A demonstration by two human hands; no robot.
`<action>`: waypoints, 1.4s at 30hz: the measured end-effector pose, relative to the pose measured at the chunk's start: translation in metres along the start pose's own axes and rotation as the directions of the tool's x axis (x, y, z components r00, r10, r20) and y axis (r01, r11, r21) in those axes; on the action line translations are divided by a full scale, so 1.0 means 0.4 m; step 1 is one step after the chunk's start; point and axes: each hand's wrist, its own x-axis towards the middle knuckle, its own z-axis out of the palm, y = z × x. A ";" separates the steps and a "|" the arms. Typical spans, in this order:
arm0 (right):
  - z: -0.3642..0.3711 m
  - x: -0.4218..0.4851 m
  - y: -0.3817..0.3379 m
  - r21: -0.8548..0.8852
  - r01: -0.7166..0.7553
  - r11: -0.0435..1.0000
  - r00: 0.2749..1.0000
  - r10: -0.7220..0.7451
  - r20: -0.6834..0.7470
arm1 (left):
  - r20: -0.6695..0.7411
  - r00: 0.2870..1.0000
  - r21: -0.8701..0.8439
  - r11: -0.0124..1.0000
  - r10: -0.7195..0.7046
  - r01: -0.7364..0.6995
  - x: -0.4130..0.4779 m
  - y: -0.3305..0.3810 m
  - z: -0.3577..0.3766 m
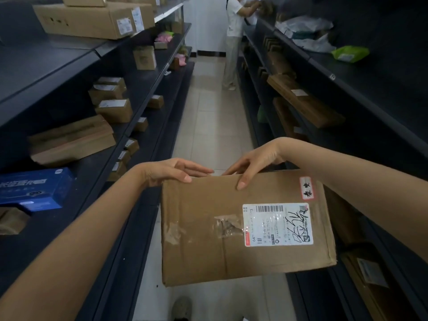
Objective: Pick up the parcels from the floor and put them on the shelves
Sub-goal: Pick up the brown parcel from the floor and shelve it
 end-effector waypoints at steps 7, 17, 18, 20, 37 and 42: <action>-0.216 0.049 0.083 0.302 0.077 0.950 0.968 0.001 -0.250 | -0.510 0.855 -0.070 0.986 0.093 -0.149 0.077 -0.003 -0.341; -0.339 0.125 0.256 0.774 0.488 0.403 0.715 0.324 -0.619 | -0.567 0.817 -0.519 0.816 -0.103 -0.256 0.384 -0.037 -0.372; -0.343 0.139 0.278 0.784 0.523 0.333 0.702 0.353 -0.618 | -0.530 0.842 -0.520 0.822 -0.099 -0.230 0.428 -0.037 -0.375; -0.360 0.164 0.332 0.789 0.585 0.189 0.695 0.384 -0.608 | -0.451 0.889 -0.494 0.851 -0.074 -0.180 0.515 -0.024 -0.390; -0.817 -0.057 0.801 0.627 0.757 0.186 0.354 0.689 -0.632 | -0.154 0.987 -0.333 0.938 0.048 -0.097 1.425 0.493 -0.594; -0.934 -0.154 0.979 0.539 0.814 0.214 0.165 0.805 -0.570 | 0.034 0.994 -0.286 0.954 0.108 -0.093 1.722 0.714 -0.575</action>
